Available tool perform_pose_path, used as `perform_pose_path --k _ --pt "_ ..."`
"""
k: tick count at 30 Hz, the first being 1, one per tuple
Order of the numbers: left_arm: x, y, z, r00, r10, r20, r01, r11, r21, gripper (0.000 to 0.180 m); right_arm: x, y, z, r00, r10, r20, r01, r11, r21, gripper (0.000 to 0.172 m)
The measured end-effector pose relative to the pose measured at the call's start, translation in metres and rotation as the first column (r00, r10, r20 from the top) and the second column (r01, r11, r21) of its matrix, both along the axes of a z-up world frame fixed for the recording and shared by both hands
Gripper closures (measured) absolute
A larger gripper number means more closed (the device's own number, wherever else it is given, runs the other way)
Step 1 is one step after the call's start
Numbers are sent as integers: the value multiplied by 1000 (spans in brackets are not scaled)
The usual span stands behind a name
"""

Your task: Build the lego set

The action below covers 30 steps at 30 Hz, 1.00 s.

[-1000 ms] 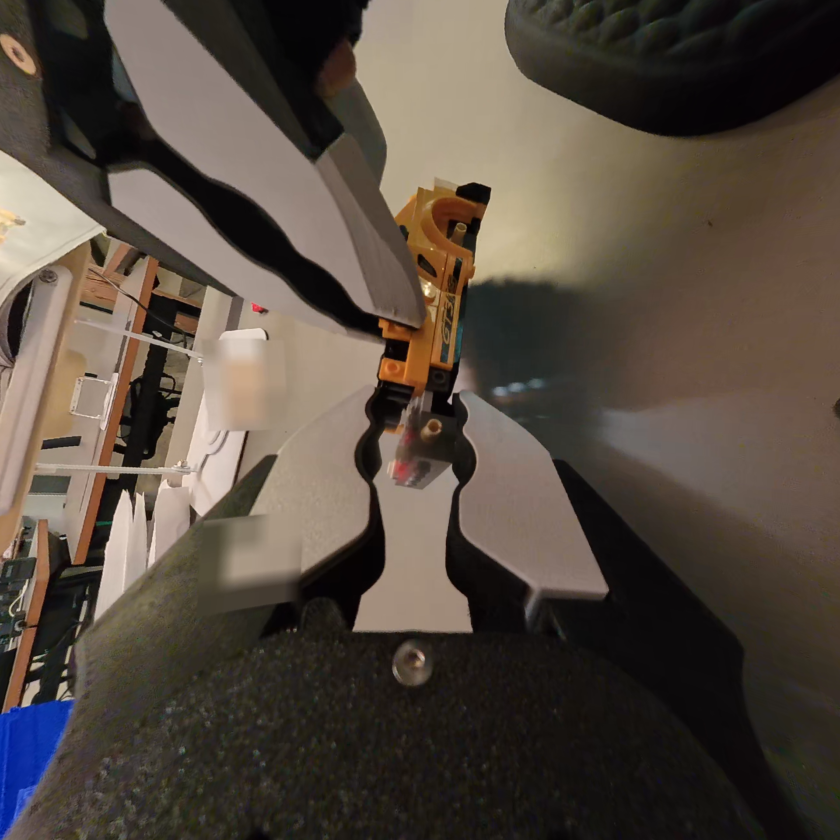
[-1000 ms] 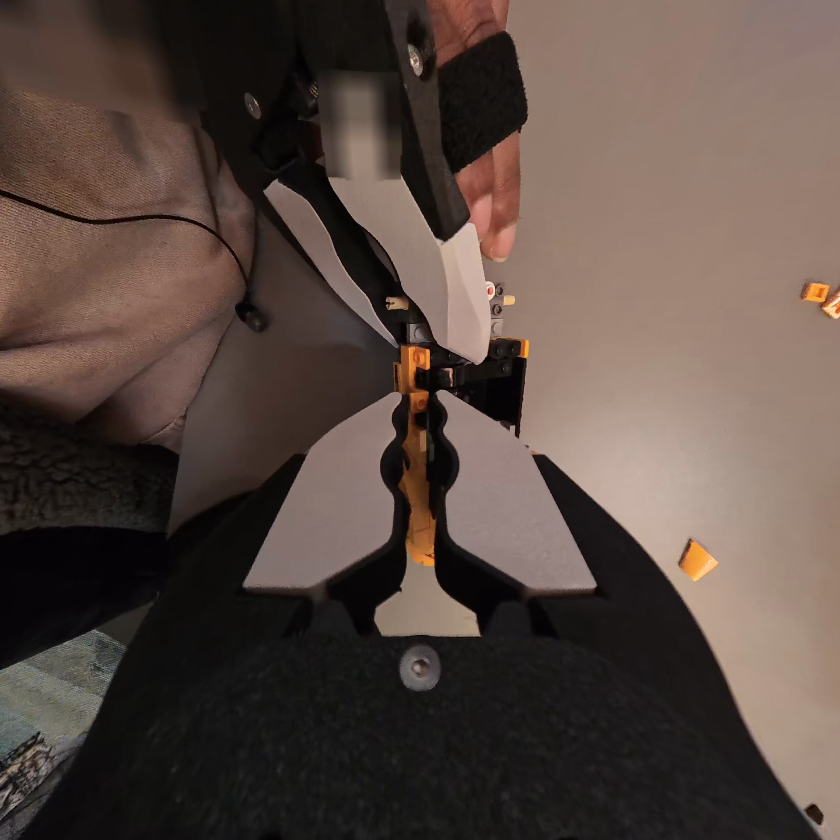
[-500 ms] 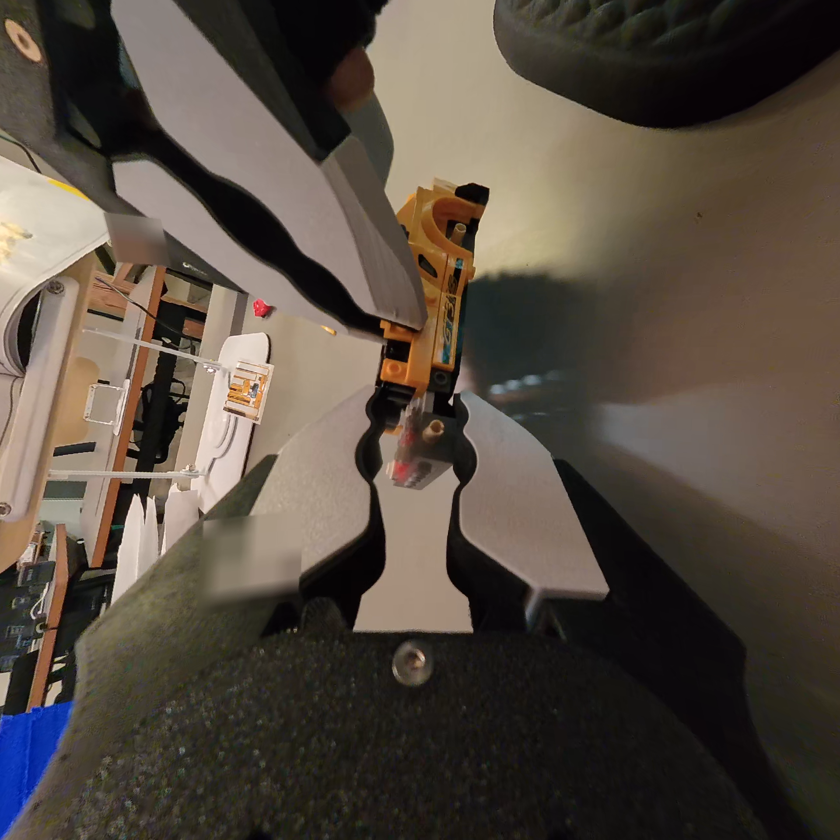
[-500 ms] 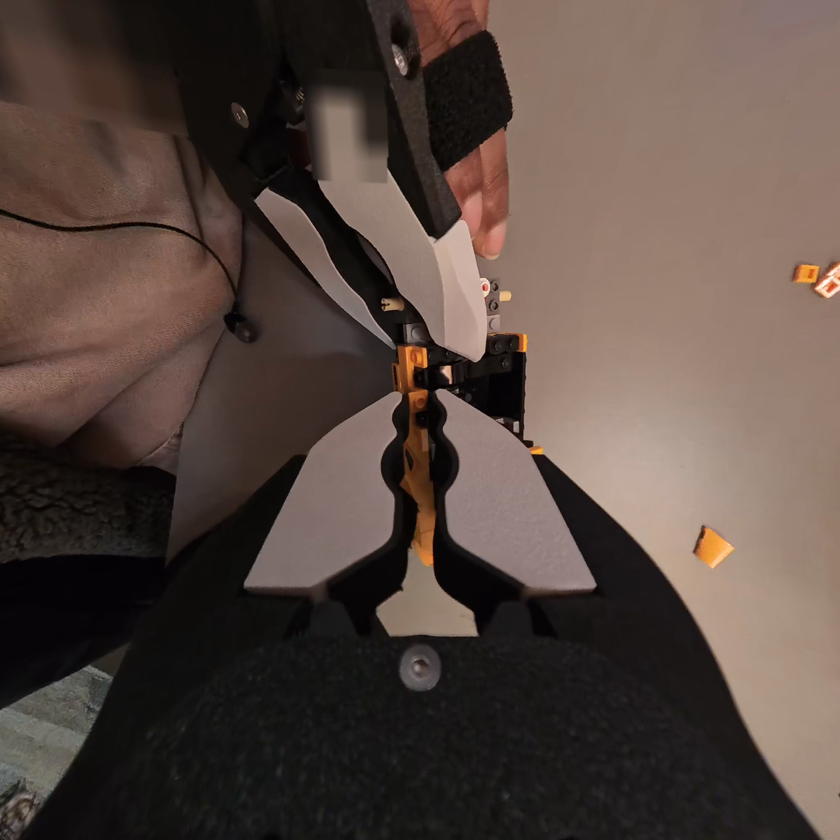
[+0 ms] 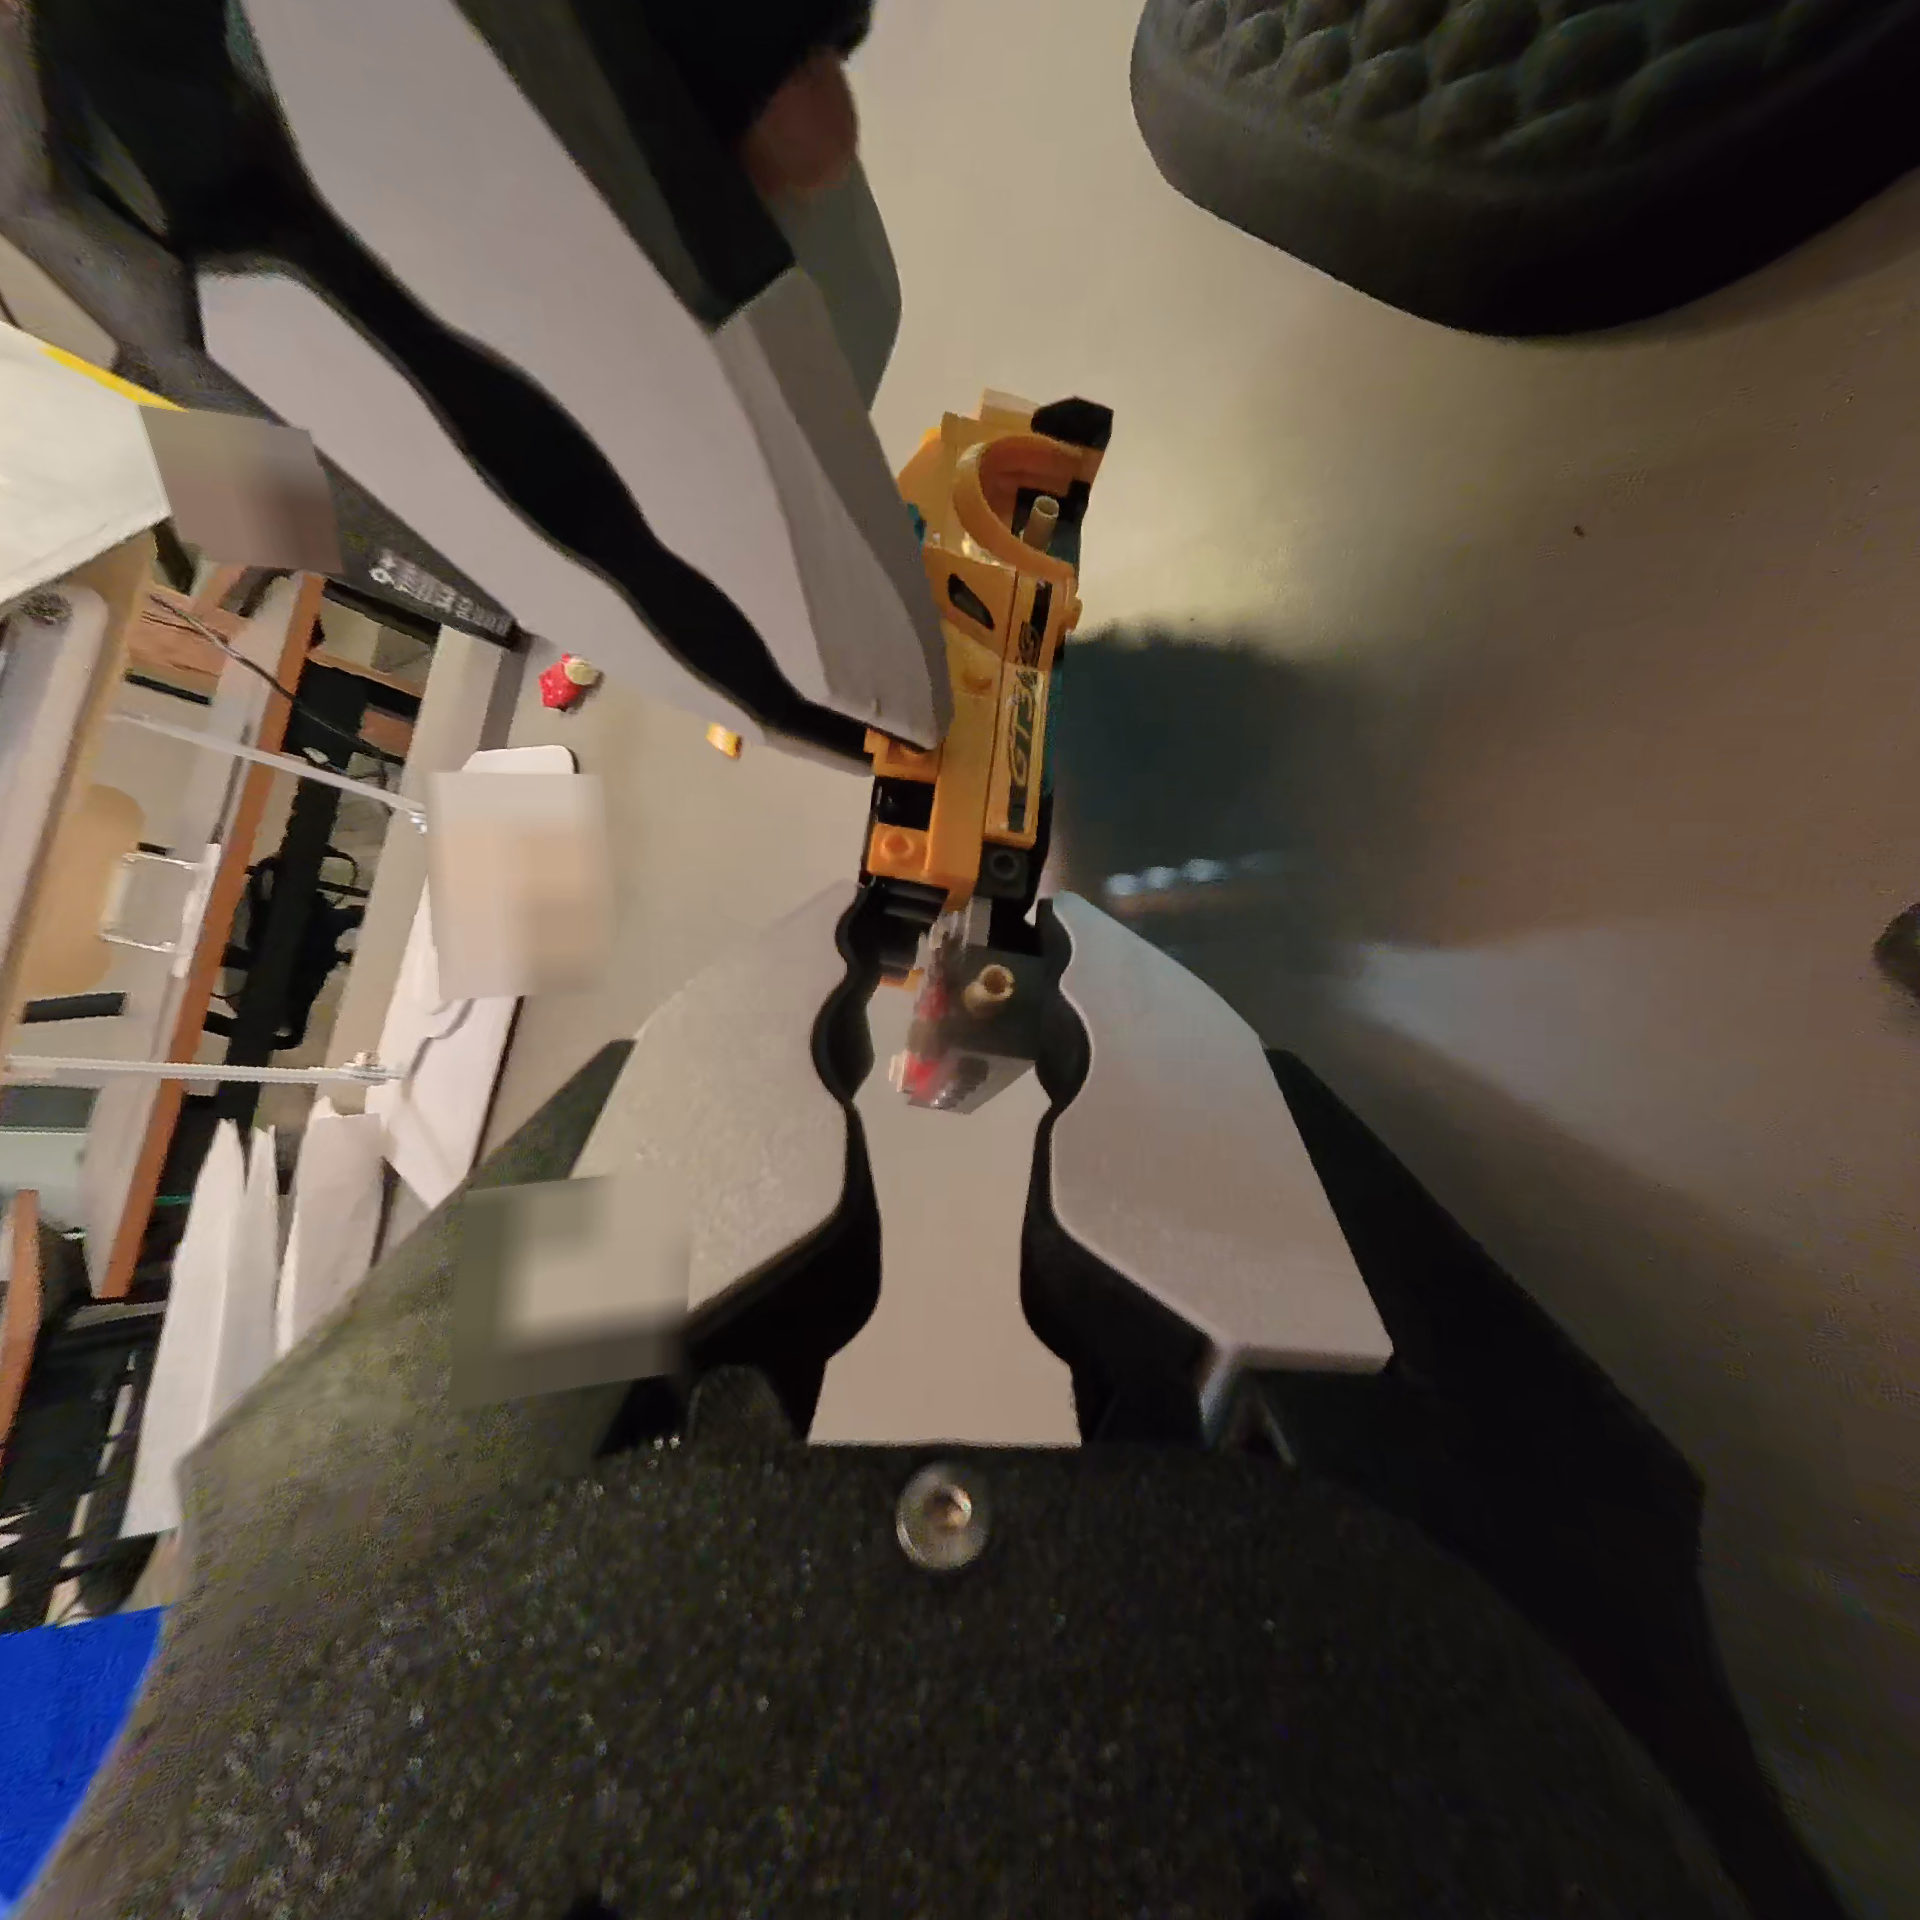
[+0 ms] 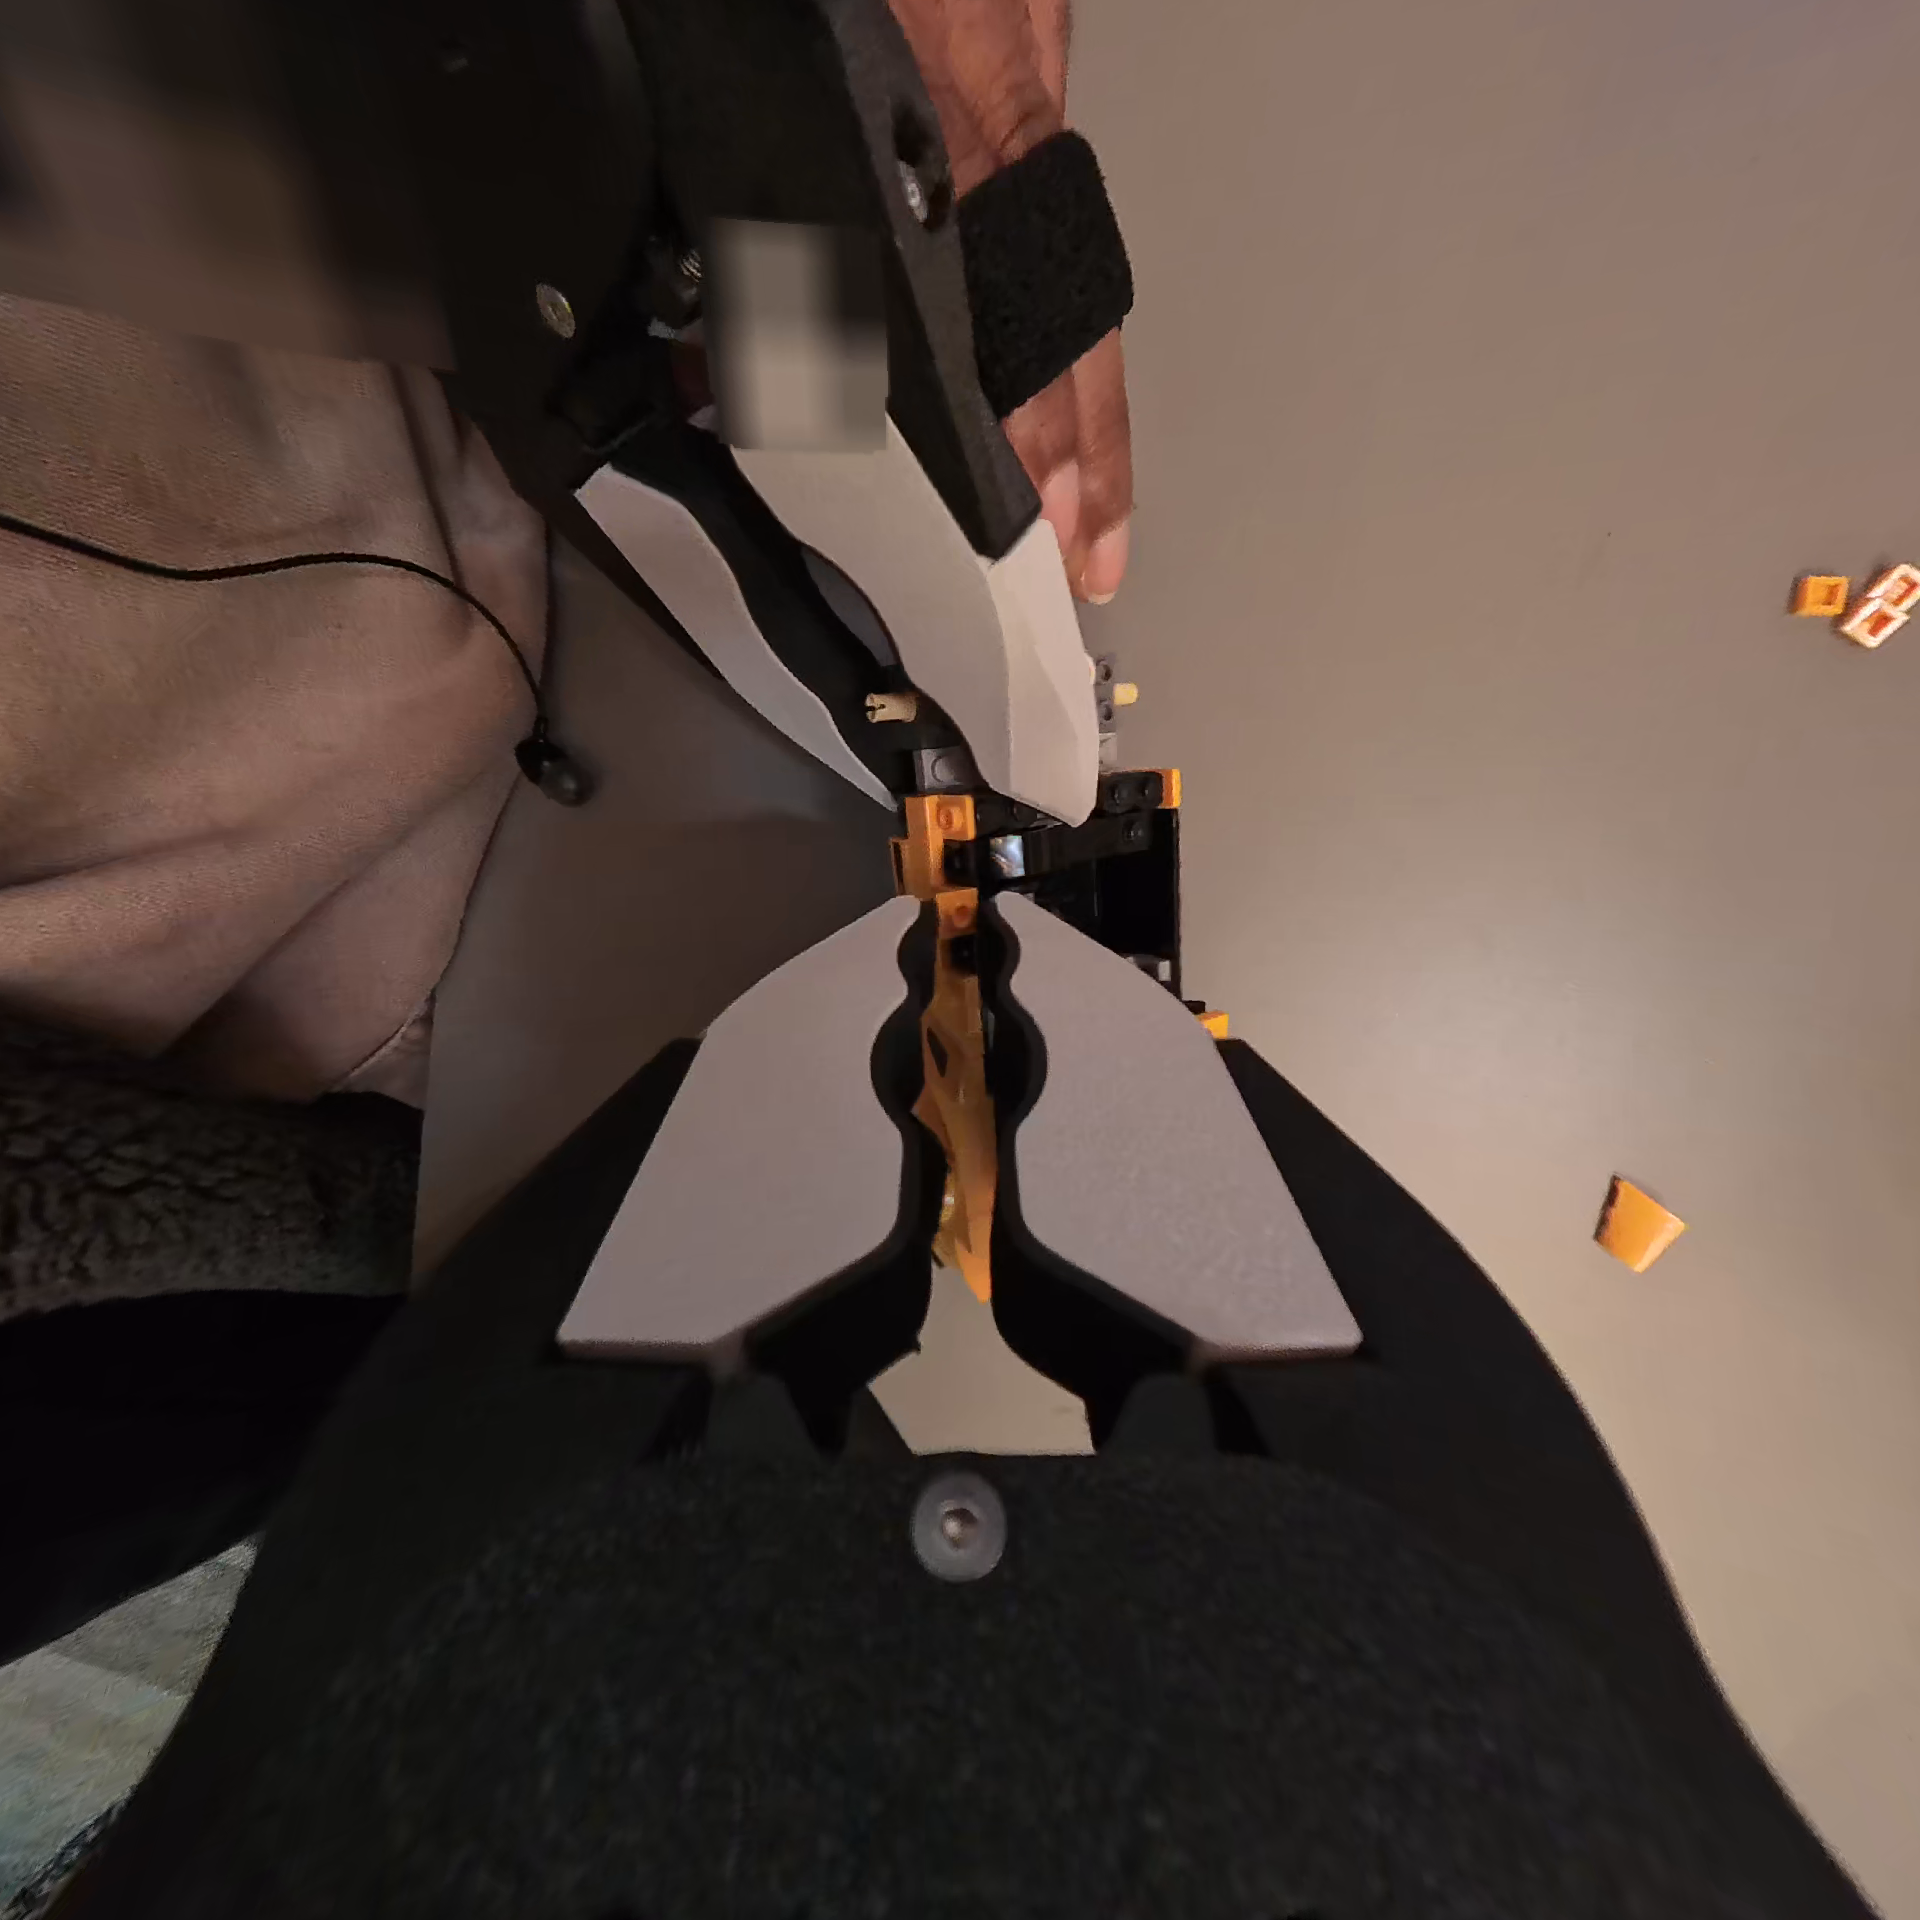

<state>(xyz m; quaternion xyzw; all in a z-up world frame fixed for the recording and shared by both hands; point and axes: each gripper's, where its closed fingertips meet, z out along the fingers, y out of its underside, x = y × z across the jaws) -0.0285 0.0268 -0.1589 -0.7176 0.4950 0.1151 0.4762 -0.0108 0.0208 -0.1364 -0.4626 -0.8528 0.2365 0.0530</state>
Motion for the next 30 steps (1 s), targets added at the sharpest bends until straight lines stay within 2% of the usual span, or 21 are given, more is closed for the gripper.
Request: perform_pose_path --k 7,18,21,23,30 --pt "1 -1 -7 1000 4 16 -3 999 -45 152 0 -1 -4 998 -34 -53 38 997 71 164" --pt "5 -4 -13 998 -12 59 17 995 -95 152 1 -4 -7 996 -80 -35 81 996 25 164" --pt "6 -5 -11 997 -15 73 22 995 -95 152 5 -6 -7 997 -79 -10 79 997 1 154" --pt "6 -5 -11 998 -17 68 23 996 -91 152 4 -6 -9 996 -84 -15 84 996 0 162" --pt "8 -7 -14 995 -17 97 29 992 -120 152 4 -6 -11 996 -85 -12 85 996 12 162"
